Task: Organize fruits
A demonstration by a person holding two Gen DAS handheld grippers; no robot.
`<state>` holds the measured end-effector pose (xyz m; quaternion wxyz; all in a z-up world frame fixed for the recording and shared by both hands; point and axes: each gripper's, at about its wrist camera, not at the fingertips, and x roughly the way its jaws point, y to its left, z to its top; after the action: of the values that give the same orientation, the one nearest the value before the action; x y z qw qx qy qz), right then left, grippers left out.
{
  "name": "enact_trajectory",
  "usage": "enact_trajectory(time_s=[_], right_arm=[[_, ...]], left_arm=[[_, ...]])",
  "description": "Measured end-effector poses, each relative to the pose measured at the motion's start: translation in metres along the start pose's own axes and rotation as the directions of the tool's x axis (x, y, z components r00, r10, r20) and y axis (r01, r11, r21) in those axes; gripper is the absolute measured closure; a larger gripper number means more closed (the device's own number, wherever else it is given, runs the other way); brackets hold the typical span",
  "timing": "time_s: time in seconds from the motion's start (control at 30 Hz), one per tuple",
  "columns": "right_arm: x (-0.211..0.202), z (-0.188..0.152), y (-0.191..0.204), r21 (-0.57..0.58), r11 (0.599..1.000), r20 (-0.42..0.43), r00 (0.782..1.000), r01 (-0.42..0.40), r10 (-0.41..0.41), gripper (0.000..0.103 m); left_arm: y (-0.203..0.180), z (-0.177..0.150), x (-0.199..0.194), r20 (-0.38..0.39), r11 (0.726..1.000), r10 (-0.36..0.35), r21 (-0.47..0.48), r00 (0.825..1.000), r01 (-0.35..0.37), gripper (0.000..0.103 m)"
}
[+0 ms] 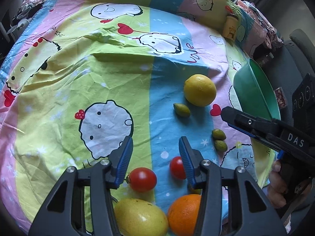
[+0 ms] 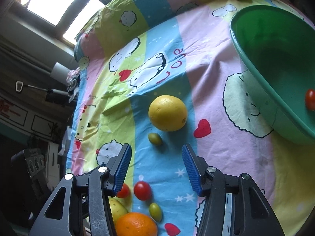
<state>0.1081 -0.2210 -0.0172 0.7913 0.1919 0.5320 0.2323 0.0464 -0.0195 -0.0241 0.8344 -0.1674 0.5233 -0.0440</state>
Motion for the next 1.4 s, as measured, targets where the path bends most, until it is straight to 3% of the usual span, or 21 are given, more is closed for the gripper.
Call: enact_trajectory(time_s=[0.1, 0.23, 0.47, 0.67, 1.0, 1.13, 1.27, 1.4], right_arm=[[0.0, -0.002, -0.005, 0.014, 1.0, -0.006, 1.0, 0.015, -0.014, 0.058], [-0.002, -0.003, -0.011, 0.007, 0.998, -0.003, 0.998, 0.063, -0.063, 0.061], [0.014, -0.008, -0.015, -0.031, 0.988, -0.055, 0.987, 0.152, -0.154, 0.065], [0.019, -0.008, -0.015, -0.044, 0.986, -0.069, 0.984, 0.163, -0.166, 0.065], [0.026, -0.008, -0.014, -0.058, 0.981, -0.067, 0.98, 0.183, -0.187, 0.073], [0.028, -0.008, -0.013, -0.064, 0.979, -0.062, 0.979, 0.193, -0.197, 0.077], [0.03, -0.007, -0.011, -0.074, 0.977, -0.055, 0.978, 0.199, -0.203, 0.079], [0.03, -0.007, -0.011, -0.069, 0.978, -0.053, 0.978, 0.196, -0.199, 0.079]], left_arm=[[-0.002, 0.008, 0.0, 0.028, 1.0, 0.012, -0.013, 1.0, -0.011, 0.067], [-0.009, 0.021, -0.002, 0.07, 0.998, -0.047, -0.026, 0.996, 0.049, 0.067], [-0.018, 0.038, 0.026, 0.02, 0.997, -0.042, -0.069, 0.999, 0.043, 0.067], [-0.021, 0.042, 0.045, -0.016, 0.997, 0.006, -0.076, 1.0, -0.007, 0.067], [-0.025, 0.04, 0.055, -0.048, 0.996, -0.044, -0.085, 0.998, 0.04, 0.067], [-0.029, 0.038, 0.057, -0.035, 0.997, -0.029, -0.067, 0.999, 0.027, 0.068], [-0.029, 0.039, 0.059, -0.033, 0.997, -0.044, -0.071, 0.999, 0.041, 0.079], [-0.033, 0.039, 0.062, -0.03, 0.996, -0.054, -0.073, 0.998, 0.051, 0.083]])
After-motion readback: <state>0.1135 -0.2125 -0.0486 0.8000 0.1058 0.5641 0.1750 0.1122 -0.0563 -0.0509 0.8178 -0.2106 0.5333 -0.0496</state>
